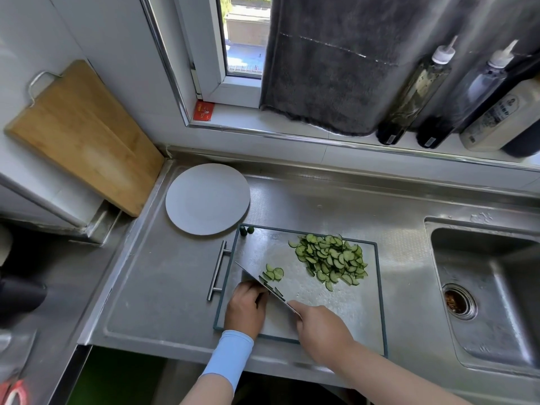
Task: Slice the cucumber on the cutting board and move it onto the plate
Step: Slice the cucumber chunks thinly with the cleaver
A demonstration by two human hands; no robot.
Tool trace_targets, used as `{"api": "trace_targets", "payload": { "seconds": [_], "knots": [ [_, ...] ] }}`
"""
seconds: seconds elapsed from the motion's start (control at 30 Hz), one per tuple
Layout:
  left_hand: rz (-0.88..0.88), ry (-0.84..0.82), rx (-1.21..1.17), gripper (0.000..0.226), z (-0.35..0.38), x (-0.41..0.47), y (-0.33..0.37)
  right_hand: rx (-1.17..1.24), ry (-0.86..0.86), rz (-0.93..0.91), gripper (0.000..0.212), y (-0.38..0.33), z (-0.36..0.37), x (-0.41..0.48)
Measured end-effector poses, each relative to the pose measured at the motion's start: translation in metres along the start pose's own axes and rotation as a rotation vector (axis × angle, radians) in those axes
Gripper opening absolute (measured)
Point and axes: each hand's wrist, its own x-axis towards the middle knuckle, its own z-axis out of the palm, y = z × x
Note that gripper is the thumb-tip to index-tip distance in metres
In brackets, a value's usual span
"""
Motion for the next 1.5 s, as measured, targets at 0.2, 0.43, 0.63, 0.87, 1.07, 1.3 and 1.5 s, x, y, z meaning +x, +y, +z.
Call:
{"api": "trace_targets", "payload": {
  "seconds": [0.2,0.43,0.63,0.87,1.07,1.3,1.5],
  "knots": [
    [-0.013,-0.007,-0.025,0.024,0.001,-0.002,-0.001,0.044,0.015,-0.008,0.05,-0.013,0.001,0.02],
    [-0.045,0.012,-0.034,0.024,0.002,-0.002,-0.001,0.017,0.035,-0.009,0.05,-0.012,0.004,0.019],
    [-0.043,0.005,-0.013,0.025,0.0,-0.001,-0.002,0.007,0.029,-0.025,0.039,-0.003,0.002,-0.004],
    [-0.032,-0.02,-0.011,0.019,0.0,0.0,-0.005,-0.002,0.018,-0.015,0.036,0.007,-0.002,-0.016],
    [0.008,0.006,-0.03,0.019,0.0,0.0,-0.005,0.061,-0.019,0.002,0.028,-0.001,0.001,0.003],
    [0.037,0.04,-0.012,0.018,0.001,-0.005,-0.004,0.014,0.02,-0.002,0.046,-0.016,0.008,0.024],
    [0.007,0.035,-0.018,0.025,0.0,-0.004,-0.003,0.017,0.05,-0.029,0.039,-0.013,0.008,0.01]
  ]
}}
